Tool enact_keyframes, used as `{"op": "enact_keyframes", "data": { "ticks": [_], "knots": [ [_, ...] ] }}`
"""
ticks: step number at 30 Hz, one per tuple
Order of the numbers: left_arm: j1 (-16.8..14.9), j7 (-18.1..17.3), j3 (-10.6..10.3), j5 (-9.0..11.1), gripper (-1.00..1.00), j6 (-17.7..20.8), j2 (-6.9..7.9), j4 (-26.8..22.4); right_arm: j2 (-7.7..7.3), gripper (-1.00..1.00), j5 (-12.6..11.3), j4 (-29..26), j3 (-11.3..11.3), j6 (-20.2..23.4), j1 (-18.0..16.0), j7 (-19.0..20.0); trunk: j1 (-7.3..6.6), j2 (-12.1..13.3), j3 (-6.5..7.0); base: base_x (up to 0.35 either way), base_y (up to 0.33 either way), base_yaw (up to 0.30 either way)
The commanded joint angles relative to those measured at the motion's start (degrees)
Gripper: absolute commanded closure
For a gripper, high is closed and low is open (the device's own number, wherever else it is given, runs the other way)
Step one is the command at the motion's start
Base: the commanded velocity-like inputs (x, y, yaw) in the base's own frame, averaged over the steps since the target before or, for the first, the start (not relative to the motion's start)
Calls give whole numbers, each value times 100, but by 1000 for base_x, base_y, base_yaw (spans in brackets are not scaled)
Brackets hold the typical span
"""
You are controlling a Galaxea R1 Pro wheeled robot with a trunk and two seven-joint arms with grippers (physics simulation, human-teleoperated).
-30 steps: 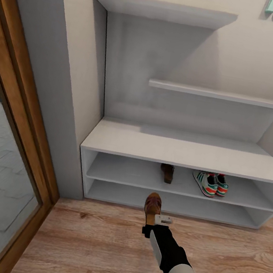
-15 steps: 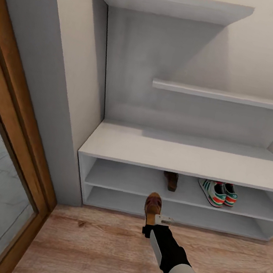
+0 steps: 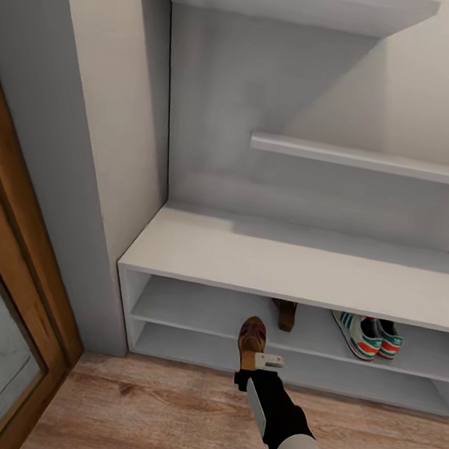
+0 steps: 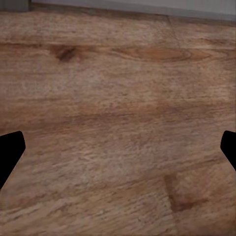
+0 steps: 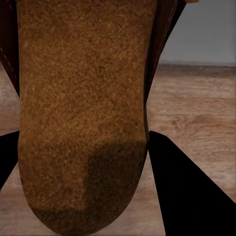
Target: Pick up the two gym shoes and the two sandals from the corridor floor and place them onto the hallstand (shoe rack) in the corridor, making sure they are on the rack and not on the floor. Arrange them so the two gym shoes are next to each other and the two sandals are next to each other.
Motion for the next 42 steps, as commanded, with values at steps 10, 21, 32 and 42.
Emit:
{"op": "enact_keyframes", "data": {
  "ticks": [10,21,32,42],
  "knots": [
    [-4,-55,20,36,-100,16,-1,5,1,100,3,-8,6,36,-2,-30,0,-2,-5,125,-31,0],
    [-4,-55,21,44,-100,12,0,6,1,100,3,-8,6,36,-2,-31,0,-2,-5,190,-77,0],
    [-4,-55,24,46,-100,10,6,6,1,100,3,-8,6,36,-2,-31,0,-2,-5,119,-78,0],
    [-4,-55,27,52,-100,11,8,6,1,100,3,-8,6,36,-2,-31,0,-2,-5,97,-2,0]
  ]
}}
